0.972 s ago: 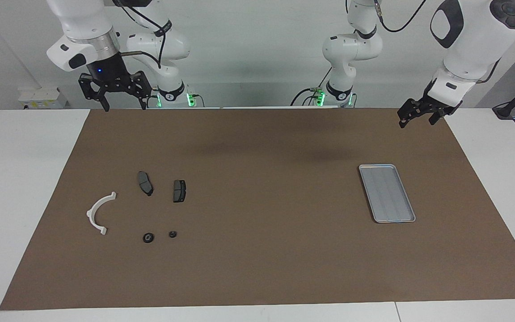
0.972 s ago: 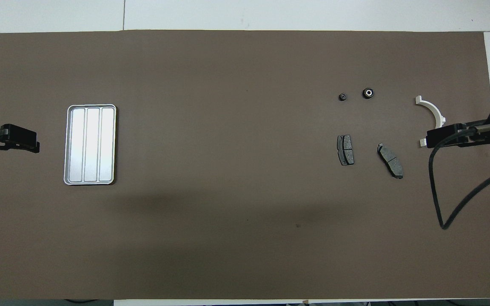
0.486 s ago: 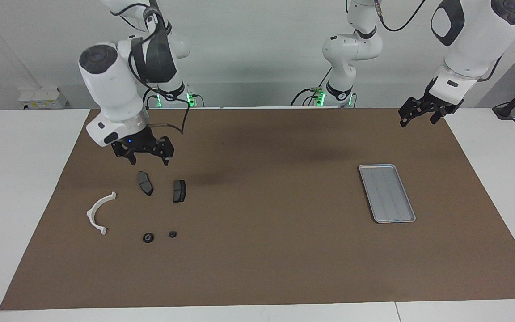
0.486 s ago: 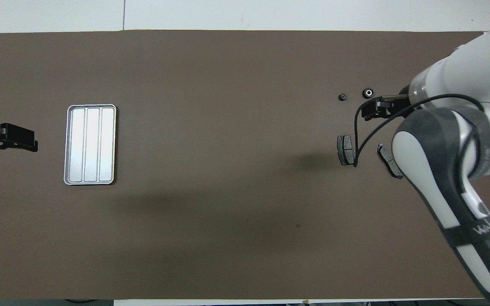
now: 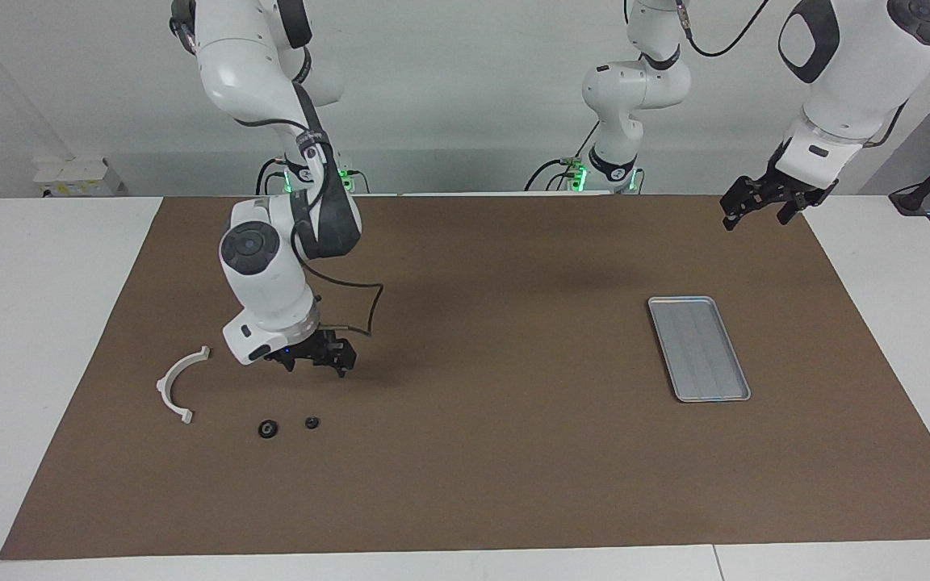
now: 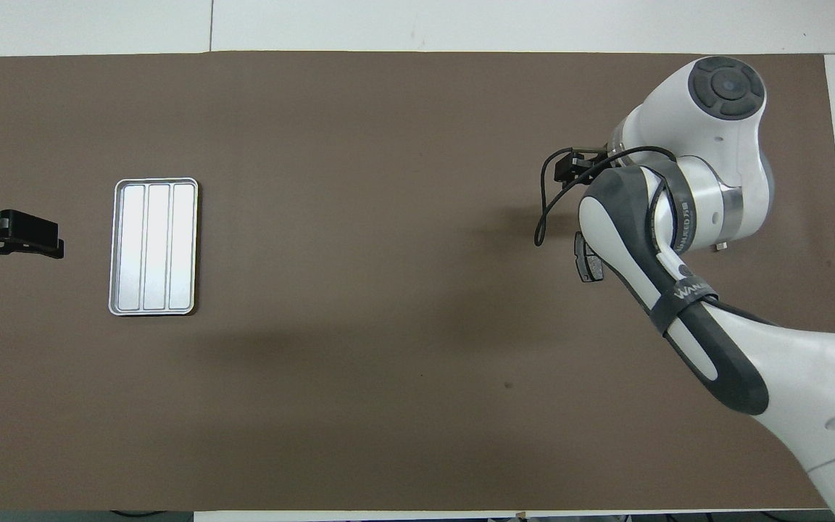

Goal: Pick bearing gear from pile to tray

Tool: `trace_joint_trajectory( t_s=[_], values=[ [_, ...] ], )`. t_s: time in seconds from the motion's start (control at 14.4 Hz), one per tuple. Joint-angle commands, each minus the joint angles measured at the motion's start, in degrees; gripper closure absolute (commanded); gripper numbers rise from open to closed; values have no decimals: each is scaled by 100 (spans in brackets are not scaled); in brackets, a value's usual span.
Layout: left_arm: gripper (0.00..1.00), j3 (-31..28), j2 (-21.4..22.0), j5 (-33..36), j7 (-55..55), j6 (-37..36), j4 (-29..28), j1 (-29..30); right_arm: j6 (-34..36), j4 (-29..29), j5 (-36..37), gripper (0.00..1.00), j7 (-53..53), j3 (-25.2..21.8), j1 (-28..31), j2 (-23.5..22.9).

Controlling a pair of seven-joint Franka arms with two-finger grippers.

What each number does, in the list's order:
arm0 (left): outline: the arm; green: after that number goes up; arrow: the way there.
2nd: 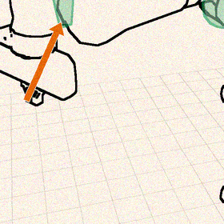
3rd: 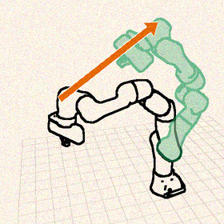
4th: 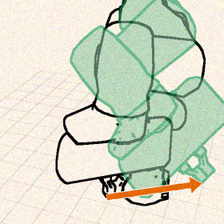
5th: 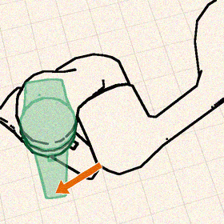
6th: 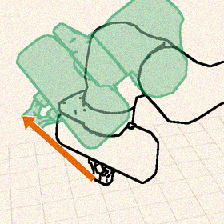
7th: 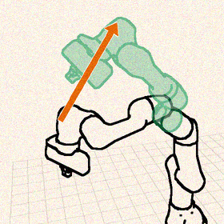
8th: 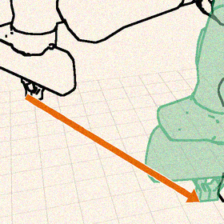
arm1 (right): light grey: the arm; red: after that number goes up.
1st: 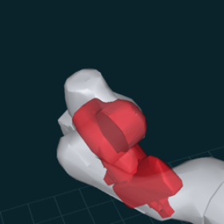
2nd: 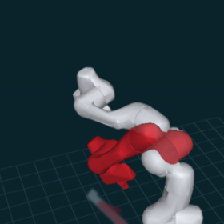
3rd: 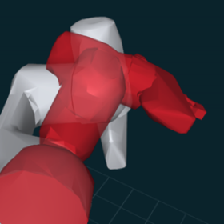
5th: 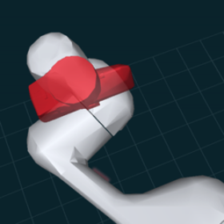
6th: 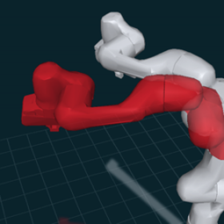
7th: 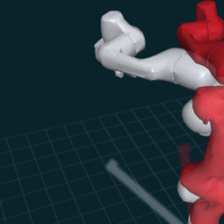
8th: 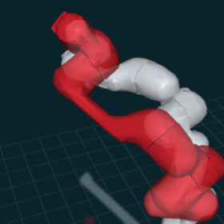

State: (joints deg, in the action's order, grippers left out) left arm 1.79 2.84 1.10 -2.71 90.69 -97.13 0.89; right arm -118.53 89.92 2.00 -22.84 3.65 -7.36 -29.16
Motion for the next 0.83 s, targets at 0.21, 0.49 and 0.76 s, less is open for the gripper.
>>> trace_joint_trajectory(
  t_s=[0.21, 0.49, 0.76],
  values=[
    [0, -47, 138, -49, -72, 159, -183, -63, 252, -1371, 467, 0, -555, -40, -2, -1327],
    [0, -39, 278, -49, -247, 467, -534, -167, 234, -1565, 512, 0, -801, -40, 68, -1557],
    [0, -39, 358, -49, -256, 643, -702, -177, 121, -1575, 512, 5, -836, -49, 95, -1575]
  ],
)
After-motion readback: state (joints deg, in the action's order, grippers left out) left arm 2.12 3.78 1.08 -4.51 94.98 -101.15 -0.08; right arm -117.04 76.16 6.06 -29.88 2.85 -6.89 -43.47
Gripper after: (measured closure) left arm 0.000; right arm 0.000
